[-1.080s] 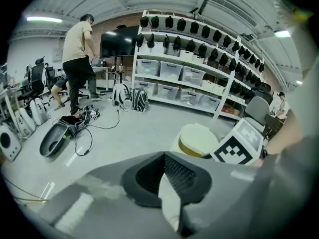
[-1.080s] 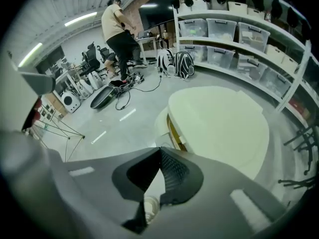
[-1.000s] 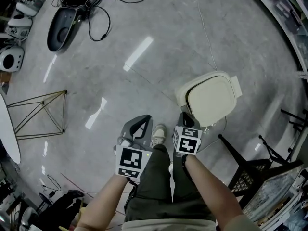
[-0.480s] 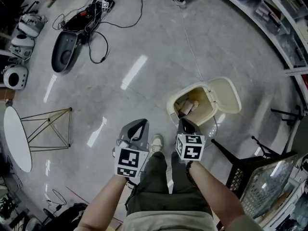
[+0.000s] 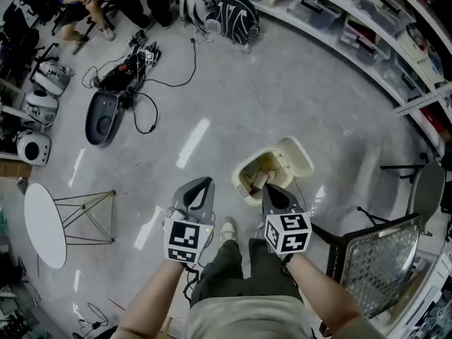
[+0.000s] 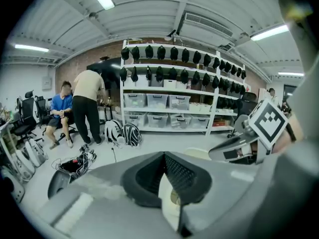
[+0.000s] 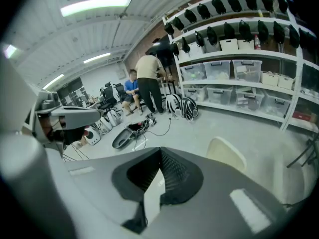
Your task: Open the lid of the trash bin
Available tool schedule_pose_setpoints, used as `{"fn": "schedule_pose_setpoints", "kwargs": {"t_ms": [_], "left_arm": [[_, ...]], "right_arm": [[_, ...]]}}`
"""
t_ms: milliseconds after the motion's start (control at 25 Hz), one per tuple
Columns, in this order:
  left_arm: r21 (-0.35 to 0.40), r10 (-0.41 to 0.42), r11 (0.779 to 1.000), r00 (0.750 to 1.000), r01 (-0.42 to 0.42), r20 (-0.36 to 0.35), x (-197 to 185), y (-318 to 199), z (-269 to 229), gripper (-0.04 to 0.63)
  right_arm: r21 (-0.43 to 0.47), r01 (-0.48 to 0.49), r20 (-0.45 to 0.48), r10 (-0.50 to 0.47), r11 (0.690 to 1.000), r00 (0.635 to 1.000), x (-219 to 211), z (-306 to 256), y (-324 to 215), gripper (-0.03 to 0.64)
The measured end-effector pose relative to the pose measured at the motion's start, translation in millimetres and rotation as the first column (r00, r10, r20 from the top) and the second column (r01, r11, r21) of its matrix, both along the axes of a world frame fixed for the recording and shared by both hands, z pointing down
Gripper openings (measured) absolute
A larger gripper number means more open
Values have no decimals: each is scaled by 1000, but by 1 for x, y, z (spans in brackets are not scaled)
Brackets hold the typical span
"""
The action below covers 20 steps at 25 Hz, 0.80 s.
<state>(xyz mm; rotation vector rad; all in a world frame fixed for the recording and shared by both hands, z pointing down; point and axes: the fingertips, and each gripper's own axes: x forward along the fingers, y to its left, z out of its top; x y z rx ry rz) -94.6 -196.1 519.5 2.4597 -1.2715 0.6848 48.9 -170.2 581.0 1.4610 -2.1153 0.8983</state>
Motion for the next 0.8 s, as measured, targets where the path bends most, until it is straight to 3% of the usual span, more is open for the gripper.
{"fn": "schedule_pose_setpoints", "kwargs": {"t_ms": [240,520,680,800], "left_arm": [[101,27,995,1000,-26,-9,26,-1,-78,2],[221,52,974,998,-46,-21,51,10,-159,2],[281,79,957,997,-71,-15,64,28,-202,2],[298,75,953,995,-54,-59,74,39,-231,2]], "right_arm": [[155,17,22,-21,988,1000,20,-104,-2,3],[320,52,-3,-54,946,999,42,-204,12,3],[381,73,-17,-72,922,997,52,-248,30,3],[411,93,-18,-94,907,995,55,-273,41,2]]}}
